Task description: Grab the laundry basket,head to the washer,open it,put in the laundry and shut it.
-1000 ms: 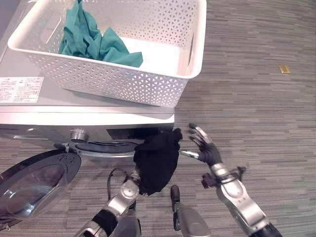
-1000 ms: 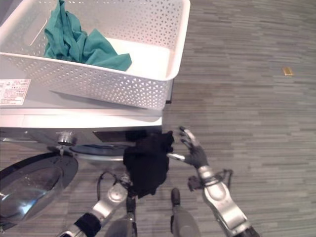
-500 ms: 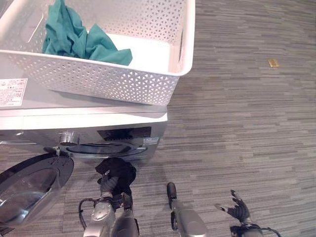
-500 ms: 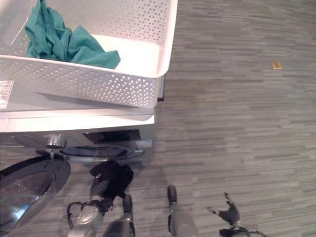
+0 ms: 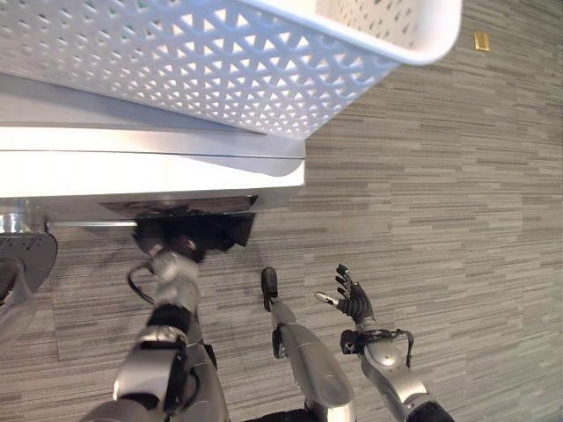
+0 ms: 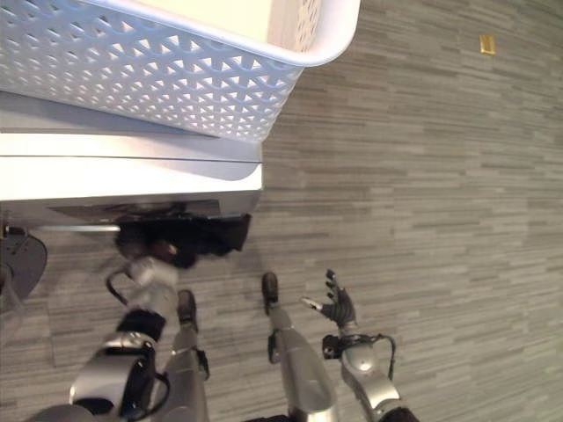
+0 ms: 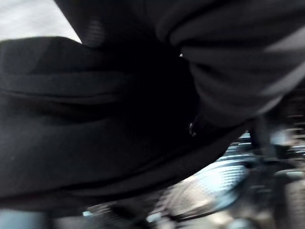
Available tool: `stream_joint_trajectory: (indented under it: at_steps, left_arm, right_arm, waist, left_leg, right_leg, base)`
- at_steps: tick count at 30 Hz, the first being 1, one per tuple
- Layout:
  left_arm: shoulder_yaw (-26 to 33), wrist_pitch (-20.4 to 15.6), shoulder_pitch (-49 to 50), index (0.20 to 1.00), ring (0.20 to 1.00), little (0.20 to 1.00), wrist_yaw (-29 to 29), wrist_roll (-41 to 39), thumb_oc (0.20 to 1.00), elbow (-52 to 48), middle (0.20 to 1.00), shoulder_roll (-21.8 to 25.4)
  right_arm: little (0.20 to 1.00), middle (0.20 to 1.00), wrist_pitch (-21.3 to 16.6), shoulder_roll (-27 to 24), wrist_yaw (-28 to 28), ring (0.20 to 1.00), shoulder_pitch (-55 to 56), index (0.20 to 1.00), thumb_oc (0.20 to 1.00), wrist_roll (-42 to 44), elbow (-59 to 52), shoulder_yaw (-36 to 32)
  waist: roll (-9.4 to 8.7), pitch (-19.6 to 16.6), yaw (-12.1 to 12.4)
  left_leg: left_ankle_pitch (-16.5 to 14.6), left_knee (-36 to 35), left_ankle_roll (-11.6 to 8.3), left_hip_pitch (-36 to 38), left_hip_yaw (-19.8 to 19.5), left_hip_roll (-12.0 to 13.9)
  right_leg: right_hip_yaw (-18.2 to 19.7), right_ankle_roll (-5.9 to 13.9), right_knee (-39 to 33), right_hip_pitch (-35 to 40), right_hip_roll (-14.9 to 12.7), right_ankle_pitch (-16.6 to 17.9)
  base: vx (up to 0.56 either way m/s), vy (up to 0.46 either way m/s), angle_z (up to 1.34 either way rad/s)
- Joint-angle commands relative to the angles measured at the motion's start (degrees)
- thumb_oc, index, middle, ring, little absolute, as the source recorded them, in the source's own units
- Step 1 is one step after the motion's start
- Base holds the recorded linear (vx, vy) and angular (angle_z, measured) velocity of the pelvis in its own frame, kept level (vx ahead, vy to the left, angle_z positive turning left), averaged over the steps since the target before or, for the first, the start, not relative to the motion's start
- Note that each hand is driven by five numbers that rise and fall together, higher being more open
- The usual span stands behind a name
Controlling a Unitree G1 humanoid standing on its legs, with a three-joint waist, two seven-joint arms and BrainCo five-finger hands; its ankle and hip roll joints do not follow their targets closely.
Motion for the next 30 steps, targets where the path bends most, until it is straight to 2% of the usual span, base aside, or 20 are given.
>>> stream_joint_trajectory:
  at_steps: [1, 4, 5, 9, 14, 16, 21, 22, 24, 26, 27, 28, 29, 30]
  left_arm:
    - [0.4, -7.8, 2.88, 0.2, 0.2, 0.2, 6.2, 4.75, 0.2, -5.97, 0.2, 3.81]
    - [1.3, -7.82, 2.96, 0.2, 0.2, 0.2, 8.93, 7.86, 0.2, -10.0, 0.2, 5.6]
    - [2.09, -7.88, 3.27, 0.2, 0.2, 0.2, 11.34, 10.72, 0.2, -14.21, 0.2, 6.94]
    - [2.25, -8.82, 0.85, 0.2, 0.2, 0.2, 13.26, 12.75, 0.2, -18.13, 0.2, 7.83]
    - [-3.22, -9.77, -6.66, 0.2, 0.2, 0.2, 11.76, 12.23, 0.2, -22.72, 0.2, 5.45]
    - [-6.98, -10.02, -12.28, 0.2, 0.2, 0.2, 10.09, 11.26, 0.2, -23.57, 0.2, 2.84]
    - [-9.44, -10.54, -19.45, 0.2, 0.2, 0.2, 8.3, 9.3, 0.2, -21.42, 0.2, 2.69]
    - [-9.6, -11.7, -22.96, 0.2, 0.2, 0.2, 6.47, 5.49, 0.2, -19.2, 0.2, 3.4]
    - [-9.7, -12.27, -24.46, 0.2, 0.2, 0.2, 5.72, 3.95, 0.2, -18.53, 0.2, 3.9]
    - [-9.84, -13.49, -29.55, 0.2, 0.2, 0.2, 4.6, -1.31, 0.2, -15.23, 0.2, 5.27]
    - [-9.43, -15.1, -32.59, 0.2, 0.2, 0.2, 3.53, -5.76, 0.2, -13.37, 0.2, 6.11]
    - [-9.4, -15.23, -32.9, 0.2, 0.2, 0.2, 3.11, -6.21, 0.2, -12.96, 0.2, 6.24]
    - [-8.68, -15.71, -35.62, 0.2, 0.2, 0.2, 2.56, -10.13, 0.2, -11.0, 0.2, 7.23]
    - [-8.97, -15.97, -38.26, 0.2, 0.2, 0.2, 0.95, -13.45, 0.2, -8.36, 0.2, 8.0]
  right_arm:
    - [1.0, 1.0, -2.85, -1.29, 0.15, 1.0, 2.66, 1.0, 1.0, 1.76, -1.54, -2.11]
    - [1.0, 1.0, -2.63, -1.27, 0.17, 1.0, 2.46, 1.0, 1.0, 1.68, -1.37, -2.1]
    - [1.0, 1.0, -2.39, -1.2, 0.35, 1.0, 2.44, 1.0, 1.0, 1.74, -1.59, -2.35]
    - [1.0, 1.0, -2.13, -1.6, 0.42, 1.0, 1.4, 1.0, 1.0, 1.05, -1.12, -2.06]
    - [1.0, 1.0, -2.41, -1.35, -0.92, 1.0, -0.78, 1.0, 1.0, 0.9, -0.39, -0.95]
    - [1.0, 1.0, -2.56, -1.5, -2.0, 1.0, -2.83, 1.0, 1.0, -0.81, -1.23, 0.24]
    - [1.0, 1.0, -2.9, -1.52, -3.57, 1.0, -6.05, 1.0, 1.0, -5.02, -1.53, 1.8]
    - [1.0, 1.0, -2.99, -1.39, -4.14, 1.0, -7.17, 1.0, 1.0, -6.18, -1.38, 2.21]
    - [1.0, 1.0, -3.05, -1.51, -4.32, 1.0, -7.56, 1.0, 1.0, -6.64, -1.15, 2.24]
    - [1.0, 1.0, -3.18, -1.81, -4.99, 1.0, -8.53, 1.0, 1.0, -6.64, 0.1, 1.79]
    - [1.0, 1.0, -3.08, -2.74, -5.12, 1.0, -8.4, 1.0, 1.0, -6.64, 0.63, 1.63]
    - [1.0, 1.0, -3.11, -2.8, -5.12, 1.0, -8.5, 1.0, 1.0, -6.61, 0.62, 1.6]
    - [1.0, 1.0, -2.88, -3.61, -4.61, 1.0, -8.28, 1.0, 1.0, -6.63, 0.63, 1.67]
    - [1.0, 1.0, -2.78, -4.16, -4.41, 1.0, -8.53, 1.0, 1.0, -6.48, 1.11, 1.56]
  waist:
    - [-2.31, -3.17, 1.98]
    - [-2.82, -2.84, 2.19]
    - [-3.2, -2.51, 2.38]
    - [-3.6, -1.44, 2.71]
    - [-2.82, 0.44, 2.26]
    - [-1.9, 1.46, 1.12]
    - [-0.88, 1.92, -0.63]
    - [-0.59, 1.7, -1.68]
    - [-0.44, 1.6, -2.13]
    - [-0.13, 1.19, -3.54]
    - [0.1, 0.2, -4.58]
    - [-0.04, 0.56, -4.67]
    - [0.16, -0.54, -5.22]
    - [0.29, -1.23, -5.75]
  left_leg:
    - [-3.92, 2.83, -0.11, -2.98, -3.32, 1.01]
    - [-4.18, 3.52, -0.12, -4.13, -3.49, 1.07]
    - [-4.35, 4.08, -0.12, -5.3, -3.7, 0.95]
    - [-4.79, 5.22, -0.01, -7.47, -4.45, 0.38]
    - [-5.14, 6.73, 0.12, -11.88, -5.76, -0.32]
    - [-4.98, 6.89, 0.29, -14.82, -6.48, -0.94]
    - [-5.11, 7.67, 0.52, -19.5, -7.05, -1.71]
    - [-5.34, 8.59, 0.66, -22.15, -7.39, -2.11]
    - [-5.63, 9.42, 0.72, -23.51, -7.48, -2.34]
    - [-6.51, 11.8, 0.96, -27.25, -7.95, -3.03]
    - [-8.92, 13.68, 1.05, -29.18, -8.89, -3.48]
    - [-7.56, 14.37, 1.22, -30.35, -8.49, -3.74]
    - [-10.02, 15.35, 1.19, -31.01, -8.74, -3.94]
    - [-10.52, 16.3, 1.26, -32.47, -8.88, -4.1]
  right_leg:
    - [-3.31, 5.17, 6.44, -1.83, -6.67, -6.39]
    - [-3.49, 5.3, 6.05, -2.3, -6.73, -5.89]
    - [-3.77, 5.44, 5.52, -2.78, -6.77, -5.35]
    - [-4.43, 5.55, 5.1, -3.49, -6.85, -4.97]
    - [-5.25, 5.53, 5.33, -5.94, -7.24, -5.01]
    - [-5.19, 5.48, 5.74, -8.61, -7.63, -4.95]
    - [-4.85, 5.55, 6.68, -13.14, -7.99, -5.06]
    - [-4.56, 5.6, 7.24, -15.46, -8.07, -5.06]
    - [-4.38, 5.61, 7.59, -16.56, -8.14, -5.14]
    - [-3.52, 5.8, 9.23, -19.93, -8.41, -5.35]
    - [-2.14, 6.15, 11.02, -22.11, -7.84, -7.05]
    - [-2.43, 5.92, 11.4, -23.09, -8.13, -5.98]
    - [-1.53, 6.04, 12.3, -23.97, -7.5, -8.13]
    - [-1.47, 6.0, 12.95, -25.3, -7.32, -8.58]
  base:
    - [0.0, 0.0, 0.0]
    - [0.0, -0.005, 0.04]
    - [0.01, -0.019, 0.13]
    - [0.02, -0.019, 0.12]
    - [0.0, -0.025, 0.17]
    - [0.0, 0.017, 0.18]
    - [0.0, 0.032, 0.17]
    - [-0.01, 0.01, 0.13]
    - [-0.02, 0.007, 0.1]
    - [0.0, 0.0, 0.11]
    - [-0.02, -0.017, 0.11]
    - [0.07, -0.01, 0.1]
    - [0.01, 0.011, 0.16]
    - [0.1, 0.006, 0.17]
